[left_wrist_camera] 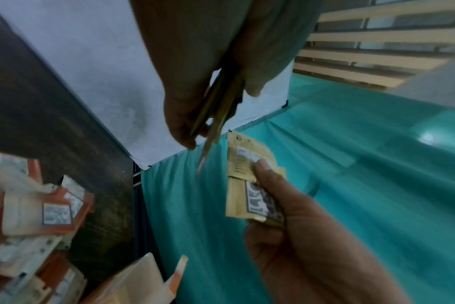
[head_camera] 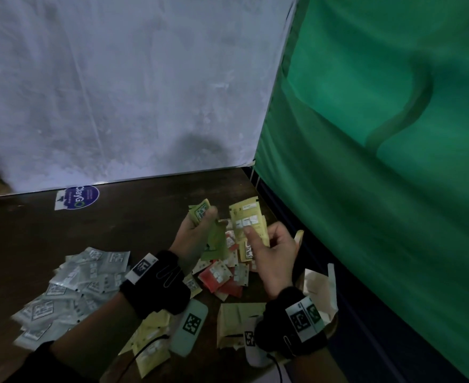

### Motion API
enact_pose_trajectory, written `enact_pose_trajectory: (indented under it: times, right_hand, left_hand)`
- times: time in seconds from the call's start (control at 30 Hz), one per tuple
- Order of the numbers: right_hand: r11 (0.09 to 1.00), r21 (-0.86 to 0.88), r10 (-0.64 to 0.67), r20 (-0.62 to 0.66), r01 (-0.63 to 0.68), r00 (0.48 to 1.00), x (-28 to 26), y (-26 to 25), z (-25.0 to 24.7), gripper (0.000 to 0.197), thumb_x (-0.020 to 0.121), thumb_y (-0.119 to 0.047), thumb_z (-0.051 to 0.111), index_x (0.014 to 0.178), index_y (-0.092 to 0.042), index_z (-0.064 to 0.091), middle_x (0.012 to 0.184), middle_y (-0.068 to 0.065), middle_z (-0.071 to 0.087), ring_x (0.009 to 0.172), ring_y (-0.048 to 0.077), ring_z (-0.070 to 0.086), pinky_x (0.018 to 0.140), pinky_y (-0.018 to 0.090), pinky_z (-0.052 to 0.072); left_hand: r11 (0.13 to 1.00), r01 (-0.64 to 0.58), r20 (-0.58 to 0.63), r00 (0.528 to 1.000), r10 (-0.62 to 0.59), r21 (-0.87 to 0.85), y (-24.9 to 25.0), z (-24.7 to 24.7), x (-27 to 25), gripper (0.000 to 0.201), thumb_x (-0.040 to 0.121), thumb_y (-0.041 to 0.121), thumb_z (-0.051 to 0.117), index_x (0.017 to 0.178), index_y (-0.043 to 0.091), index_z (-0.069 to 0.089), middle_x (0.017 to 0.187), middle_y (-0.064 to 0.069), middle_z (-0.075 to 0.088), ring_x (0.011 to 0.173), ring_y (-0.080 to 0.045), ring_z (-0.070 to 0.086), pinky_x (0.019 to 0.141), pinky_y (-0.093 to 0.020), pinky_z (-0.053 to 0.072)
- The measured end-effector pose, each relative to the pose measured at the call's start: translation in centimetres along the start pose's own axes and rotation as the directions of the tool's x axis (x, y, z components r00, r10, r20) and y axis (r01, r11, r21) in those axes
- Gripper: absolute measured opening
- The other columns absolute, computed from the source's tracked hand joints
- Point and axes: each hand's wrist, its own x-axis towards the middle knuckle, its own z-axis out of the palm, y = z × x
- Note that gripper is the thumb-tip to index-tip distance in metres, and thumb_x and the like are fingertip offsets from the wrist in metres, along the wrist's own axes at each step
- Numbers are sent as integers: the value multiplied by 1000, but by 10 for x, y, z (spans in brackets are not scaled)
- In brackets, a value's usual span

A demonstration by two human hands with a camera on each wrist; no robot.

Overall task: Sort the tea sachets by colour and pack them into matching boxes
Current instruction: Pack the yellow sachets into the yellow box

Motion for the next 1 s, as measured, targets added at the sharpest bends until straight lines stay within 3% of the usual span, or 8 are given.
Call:
enact_pose_trajectory:
  times: [0.13, 0.23, 0.37, 0.5, 0.6, 0.67, 0.9, 1.0]
  right_hand:
    - [879, -286, -359, 134, 382, 924, -6, 13, 11, 38, 75, -5, 77, 65, -21, 45, 71, -13, 43, 59, -6, 41, 57, 3, 30]
    - [865, -290, -341, 258, 409, 904, -7, 21, 18, 37, 73, 0, 76, 68, -24, 48, 75, -23, 37, 64, -8, 46, 56, 3, 32]
    - [884, -224, -308, 379, 409, 873, -6, 19, 13, 15, 72, 2, 76, 77, -10, 68, 76, -23, 41, 72, -15, 50, 60, 0, 34]
    - [959, -140, -170, 415, 248, 894, -7, 21, 3, 15, 78, -5, 75, 91, -13, 75, 77, -17, 58, 76, -9, 56, 67, 6, 41]
    - [986, 58, 130, 328, -157, 936, -2, 22, -6, 12, 88, -12, 66, 93, -21, 72, 91, -3, 74, 86, 9, 69, 76, 27, 56]
    - [881, 272, 284, 350, -387, 893, -2, 19, -10, 14, 91, -8, 60, 98, -14, 71, 99, 4, 74, 93, 19, 71, 73, 25, 57]
    - [847, 325, 332, 291, -419, 897, -2, 17, -2, 13, 85, -5, 67, 98, -1, 68, 95, 15, 73, 76, 16, 72, 58, 20, 55]
    - [917, 192, 291, 283, -351, 914, -6, 19, 10, 19, 80, -6, 74, 90, 5, 63, 88, 19, 69, 63, 14, 68, 51, 21, 52]
  left_hand:
    - [996, 70, 98, 993, -65, -51, -7, 6, -4, 32, 95, 31, 46, 97, 2, 59, 86, -16, 61, 76, -26, 59, 72, -37, 49]
    - [991, 106, 120, 988, -97, -77, -8, 9, -5, 40, 88, 39, 49, 96, 1, 58, 81, -13, 63, 72, -22, 62, 63, -32, 53]
    - [974, 195, 62, 980, -189, -116, -13, 0, -3, 28, 94, 29, 51, 96, 3, 61, 83, -13, 65, 70, -21, 65, 62, -31, 53]
    - [954, 242, -9, 969, -247, -179, -14, -16, -1, 31, 96, 22, 47, 107, -2, 62, 96, -19, 65, 78, -29, 64, 72, -39, 53]
    - [967, 203, -42, 977, -211, -152, -16, -26, 0, 23, 97, 16, 44, 97, 5, 64, 88, -14, 69, 72, -25, 68, 64, -37, 57]
    - [972, 187, -3, 982, -189, -140, -16, -28, -3, 24, 97, 15, 44, 96, 8, 67, 92, -14, 71, 75, -24, 70, 64, -38, 57]
    - [967, 179, 22, 984, -178, -183, -18, -20, -13, 16, 94, 21, 51, 101, 26, 65, 100, -13, 70, 90, -31, 66, 85, -52, 51]
    - [975, 192, 61, 981, -186, -115, -17, -16, -18, 30, 80, 32, 59, 104, 15, 65, 102, -13, 70, 92, -29, 67, 84, -48, 52]
